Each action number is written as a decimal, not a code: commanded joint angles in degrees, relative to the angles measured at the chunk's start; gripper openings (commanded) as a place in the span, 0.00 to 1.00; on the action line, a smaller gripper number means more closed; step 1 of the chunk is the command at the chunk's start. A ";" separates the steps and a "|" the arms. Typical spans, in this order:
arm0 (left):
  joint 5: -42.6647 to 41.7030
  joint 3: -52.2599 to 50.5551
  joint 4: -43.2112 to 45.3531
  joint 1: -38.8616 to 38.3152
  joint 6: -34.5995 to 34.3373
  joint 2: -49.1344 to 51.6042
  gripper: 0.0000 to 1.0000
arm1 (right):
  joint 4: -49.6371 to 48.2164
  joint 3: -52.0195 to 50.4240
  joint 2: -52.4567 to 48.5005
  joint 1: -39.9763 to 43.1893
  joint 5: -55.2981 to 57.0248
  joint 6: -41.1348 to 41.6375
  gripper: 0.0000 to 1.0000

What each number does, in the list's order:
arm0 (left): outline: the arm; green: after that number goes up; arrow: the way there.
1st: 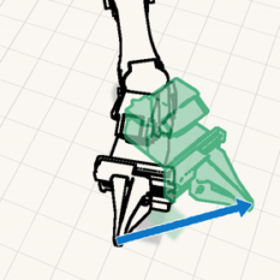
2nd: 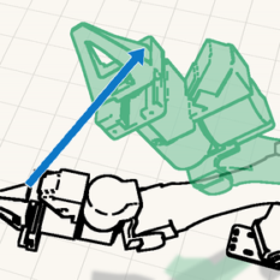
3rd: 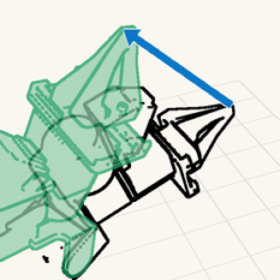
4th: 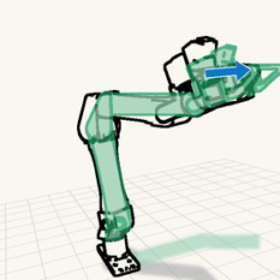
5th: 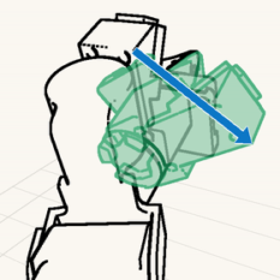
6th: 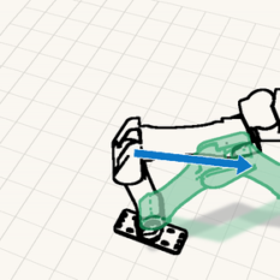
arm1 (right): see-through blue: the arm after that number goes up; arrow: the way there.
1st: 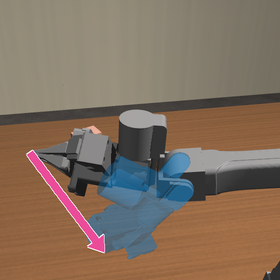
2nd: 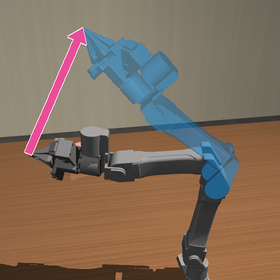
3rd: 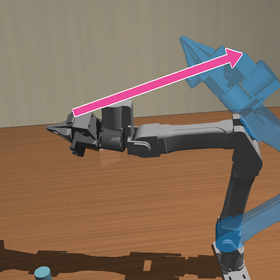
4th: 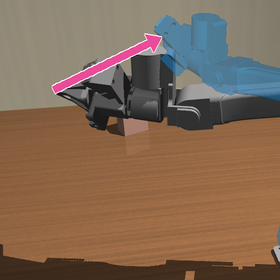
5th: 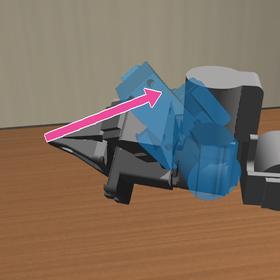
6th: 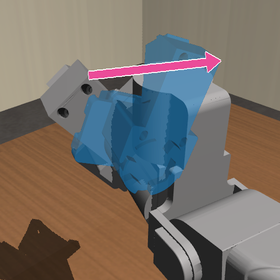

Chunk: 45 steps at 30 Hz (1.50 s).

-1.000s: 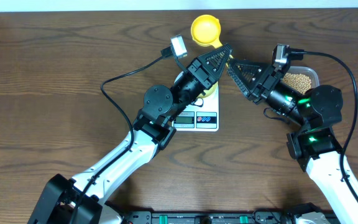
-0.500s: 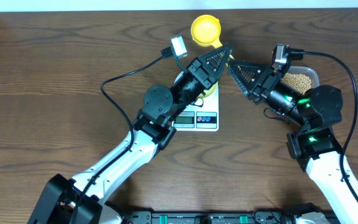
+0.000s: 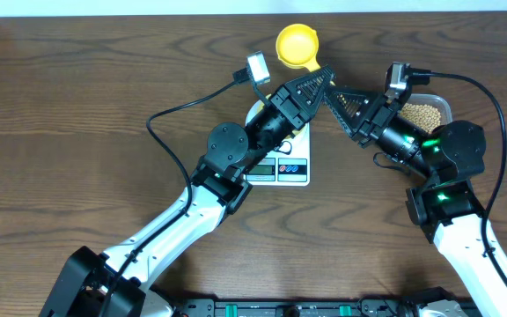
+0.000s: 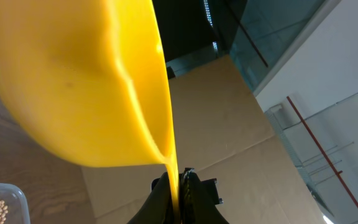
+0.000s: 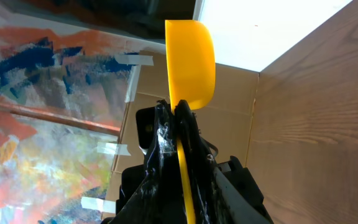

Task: Scoop item into bowl and weigh 50g on scale
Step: 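Bring the right gripper to the scoop handle held by the left gripper, then grasp the scoop with the right gripper, release left, carry it to the soybean tub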

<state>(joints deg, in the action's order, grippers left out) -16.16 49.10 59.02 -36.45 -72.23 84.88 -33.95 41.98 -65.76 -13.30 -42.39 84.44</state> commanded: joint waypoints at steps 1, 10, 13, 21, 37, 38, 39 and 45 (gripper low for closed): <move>-0.22 0.31 0.68 -0.02 -0.07 -0.26 0.08 | -0.15 0.87 0.07 -0.28 0.48 -0.26 0.20; -0.26 0.31 0.68 0.74 -0.07 -0.26 0.07 | -0.15 0.87 0.07 0.63 0.98 -0.79 0.08; -0.26 0.31 0.68 0.74 -0.07 -0.26 0.07 | -0.15 0.87 0.07 0.61 1.36 -1.49 0.02; -0.26 0.31 0.66 0.74 3.19 -0.26 0.73 | -0.15 0.87 0.07 0.61 3.98 -8.13 0.02; -2.60 6.93 -38.64 3.34 32.26 -5.31 0.93 | 26.73 9.64 0.46 12.28 12.90 -29.27 0.01; -2.58 9.77 -46.07 3.96 36.17 -5.79 0.93 | 31.95 11.89 0.46 12.74 14.05 -32.33 0.01; -2.51 11.82 -51.23 4.37 38.71 -5.99 0.93 | 35.43 13.42 0.46 12.96 15.10 -34.27 0.01; -0.28 22.75 -84.59 6.54 54.42 -6.03 0.93 | 57.27 23.47 0.44 13.29 24.90 -47.80 0.01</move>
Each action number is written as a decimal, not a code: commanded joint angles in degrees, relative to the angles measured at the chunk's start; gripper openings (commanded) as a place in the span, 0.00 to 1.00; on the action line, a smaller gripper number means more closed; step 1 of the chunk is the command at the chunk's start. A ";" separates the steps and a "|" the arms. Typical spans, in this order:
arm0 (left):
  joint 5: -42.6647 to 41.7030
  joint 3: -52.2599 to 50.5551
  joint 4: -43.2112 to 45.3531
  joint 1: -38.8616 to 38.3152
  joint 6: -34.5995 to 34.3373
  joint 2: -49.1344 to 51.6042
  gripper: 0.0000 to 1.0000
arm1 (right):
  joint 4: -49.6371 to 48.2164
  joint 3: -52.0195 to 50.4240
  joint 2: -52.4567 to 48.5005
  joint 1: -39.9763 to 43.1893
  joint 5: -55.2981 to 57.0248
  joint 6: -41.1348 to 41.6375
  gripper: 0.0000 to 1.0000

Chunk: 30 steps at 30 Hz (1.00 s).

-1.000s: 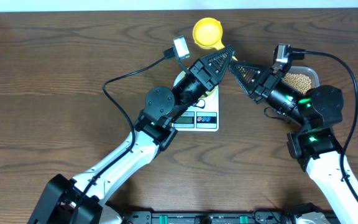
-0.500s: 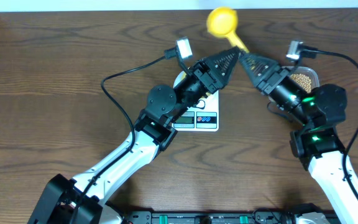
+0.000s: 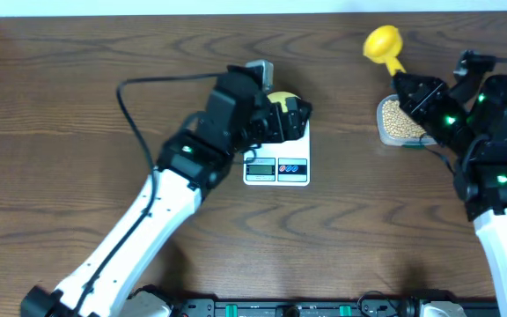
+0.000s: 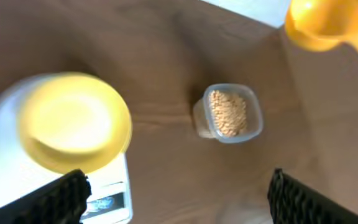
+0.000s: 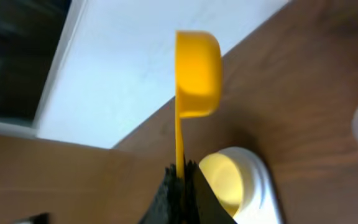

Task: Scoop item into bowl and weigh 50g on scale
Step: 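Grasp the scoop with the right gripper, release left, carry it to the soybean tub, then move the left gripper down to the scale's buttons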

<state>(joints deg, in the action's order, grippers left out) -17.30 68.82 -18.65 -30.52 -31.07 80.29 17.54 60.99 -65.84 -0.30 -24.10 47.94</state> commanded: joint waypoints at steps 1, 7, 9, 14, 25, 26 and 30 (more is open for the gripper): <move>0.87 3.04 -8.79 0.61 13.79 -1.42 0.93 | 7.61 5.18 0.52 0.26 7.21 -12.83 0.02; 1.77 1.97 -17.99 0.57 13.68 0.26 0.84 | 13.75 5.66 0.35 0.28 12.70 -15.87 0.01; 2.45 1.14 -19.54 0.55 13.66 2.10 0.84 | 15.02 5.66 0.35 0.28 16.22 -15.87 0.01; 10.97 0.35 -24.61 -1.01 12.52 8.22 0.84 | 16.13 5.66 0.35 0.28 20.83 -15.87 0.01; 22.51 -0.33 -22.53 -3.04 10.03 22.25 0.85 | 17.57 5.66 0.35 1.11 22.05 -17.40 0.01; 22.47 -0.33 -22.14 -3.04 10.03 22.75 0.85 | 17.59 5.66 0.35 1.11 22.05 -17.40 0.01; 19.71 -0.37 -19.82 -3.17 11.26 24.41 0.85 | 17.40 5.66 0.35 1.11 22.05 -17.40 0.01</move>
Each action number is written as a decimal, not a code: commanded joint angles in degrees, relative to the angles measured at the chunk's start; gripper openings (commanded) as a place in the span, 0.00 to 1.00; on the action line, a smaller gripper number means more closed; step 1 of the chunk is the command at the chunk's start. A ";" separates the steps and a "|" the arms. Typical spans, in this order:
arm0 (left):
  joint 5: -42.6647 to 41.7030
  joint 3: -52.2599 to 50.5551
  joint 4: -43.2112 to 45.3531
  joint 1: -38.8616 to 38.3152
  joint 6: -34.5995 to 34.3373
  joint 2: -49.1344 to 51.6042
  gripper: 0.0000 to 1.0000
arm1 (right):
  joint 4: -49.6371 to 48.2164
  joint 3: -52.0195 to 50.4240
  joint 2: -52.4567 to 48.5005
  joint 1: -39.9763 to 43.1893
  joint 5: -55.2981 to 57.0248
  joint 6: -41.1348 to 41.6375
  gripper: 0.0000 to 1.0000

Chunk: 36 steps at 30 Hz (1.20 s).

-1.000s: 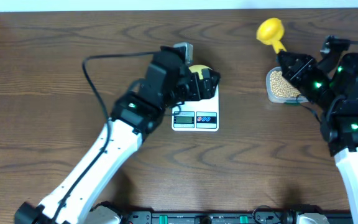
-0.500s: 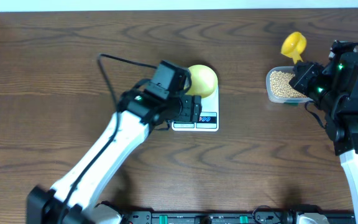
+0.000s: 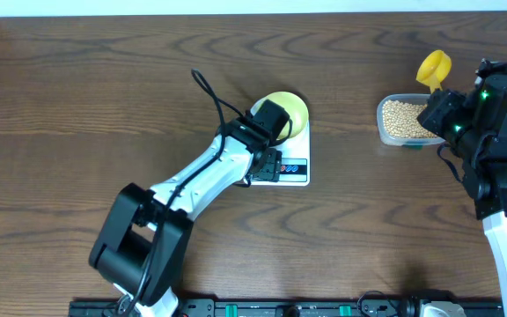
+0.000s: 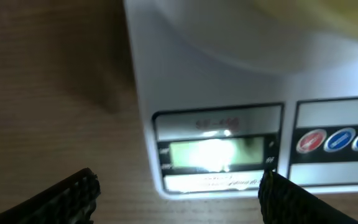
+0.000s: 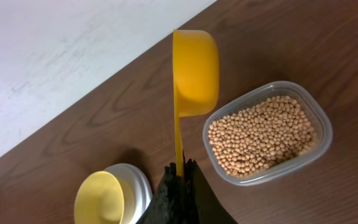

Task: Scoop item into bowl and weigh 50g on scale
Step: 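Move the left gripper down to the scale's buttons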

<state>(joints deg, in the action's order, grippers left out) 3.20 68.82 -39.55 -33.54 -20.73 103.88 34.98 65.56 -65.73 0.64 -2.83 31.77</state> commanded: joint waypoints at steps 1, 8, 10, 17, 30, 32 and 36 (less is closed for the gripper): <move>-2.99 -0.37 2.03 -0.13 1.62 1.16 0.85 | -0.07 1.09 0.24 0.17 0.79 -1.20 0.01; -4.33 -0.37 3.04 -0.15 2.23 1.29 0.85 | -0.37 1.09 0.24 0.17 0.79 -1.22 0.01; -5.75 -0.37 3.13 -0.20 3.26 1.42 0.85 | -0.72 1.09 0.24 0.17 0.79 -1.22 0.01; -7.76 -0.37 4.15 -0.20 3.10 2.89 0.85 | -1.14 1.09 0.24 0.17 0.79 -1.20 0.01; -9.51 -0.37 5.31 -0.20 3.10 2.69 0.85 | -1.64 1.09 0.26 0.17 0.85 -1.22 0.01; -10.49 -0.37 4.68 -0.20 3.08 2.19 0.85 | -1.62 1.09 0.26 0.20 0.90 -1.22 0.01; -10.82 -0.44 3.17 -0.20 2.47 0.04 0.85 | -1.60 1.09 0.26 0.20 1.01 -1.97 0.01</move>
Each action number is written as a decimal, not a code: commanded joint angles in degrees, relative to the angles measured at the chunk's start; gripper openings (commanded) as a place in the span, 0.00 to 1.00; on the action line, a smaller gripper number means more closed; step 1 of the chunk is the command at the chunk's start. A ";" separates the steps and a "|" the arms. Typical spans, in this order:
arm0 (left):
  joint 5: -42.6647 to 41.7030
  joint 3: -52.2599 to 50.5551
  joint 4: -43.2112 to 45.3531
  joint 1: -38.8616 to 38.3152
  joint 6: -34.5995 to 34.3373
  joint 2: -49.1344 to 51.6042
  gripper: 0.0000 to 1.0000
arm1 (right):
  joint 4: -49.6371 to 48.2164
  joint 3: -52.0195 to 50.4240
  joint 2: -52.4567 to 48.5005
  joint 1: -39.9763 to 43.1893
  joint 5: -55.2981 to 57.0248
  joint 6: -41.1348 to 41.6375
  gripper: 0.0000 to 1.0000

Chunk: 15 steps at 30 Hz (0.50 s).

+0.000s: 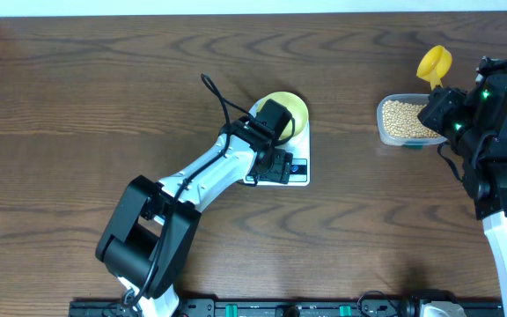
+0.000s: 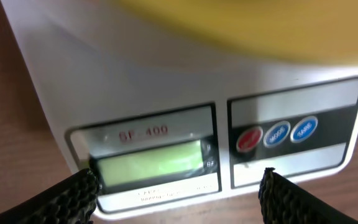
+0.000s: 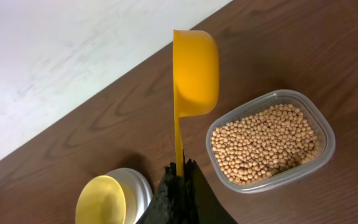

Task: Scoop item into bowl and weigh 50g on scale
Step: 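Move the left gripper down to the scale's buttons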

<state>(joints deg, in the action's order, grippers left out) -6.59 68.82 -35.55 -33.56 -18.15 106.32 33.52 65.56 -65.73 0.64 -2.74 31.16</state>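
An empty yellow bowl [image 1: 286, 109] sits on the white scale [image 1: 300, 179]. My left gripper [image 1: 276, 166] hangs low over the scale's front panel, open. In the left wrist view its fingertips [image 2: 73, 196] stand wide apart on either side of the lit display [image 2: 148, 165], with the three buttons [image 2: 278, 132] to the right. My right gripper [image 1: 436, 110] is shut on the handle of a yellow scoop [image 3: 194, 68]. The scoop's cup is held up on edge beyond the clear tub of soybeans [image 3: 269, 143], and nothing shows in it.
The tub of beans [image 1: 401, 120] stands at the right, a hand's width from the scale. A black cable [image 1: 214, 97] loops off the left arm beside the bowl. Brown wooden table [image 1: 77, 106] runs all round; its far edge meets a white wall.
My left gripper has shifted a little to the right along the scale's front, so the buttons now show beside the display. The right gripper and scoop have barely moved.
First both grippers were shut on the scoop's handle above the scale. Then the left was open over the bowl and scale, and the right alone held the scoop by the tub. After that the left gripper was low over the display, where it remains.
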 commanded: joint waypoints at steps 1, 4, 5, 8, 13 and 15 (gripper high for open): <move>-0.98 -0.48 -1.09 -0.17 -0.11 -3.23 0.85 | -0.13 1.09 0.26 0.17 0.92 -1.53 0.01; -0.98 -1.31 -1.16 -0.17 -0.13 -5.29 0.85 | -0.09 1.09 0.24 0.20 0.94 -1.70 0.01; -0.92 -2.10 -0.74 -0.17 -0.11 -6.21 0.85 | -0.09 1.09 0.26 0.20 0.94 -1.70 0.01; -0.66 -6.64 4.04 -0.17 -0.20 -9.09 0.84 | -0.11 1.09 0.24 0.20 0.94 -2.01 0.01; -0.28 -15.89 16.87 -0.11 -2.71 -11.67 0.79 | -0.74 1.09 0.24 0.20 1.14 -2.12 0.01; -0.26 -16.52 17.90 -0.11 -2.69 -11.54 0.79 | -0.96 1.09 0.24 0.20 1.14 -2.12 0.01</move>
<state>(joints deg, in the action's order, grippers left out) -7.38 54.28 -18.87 -33.54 -19.68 94.80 33.01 65.56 -65.73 0.64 -2.55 30.28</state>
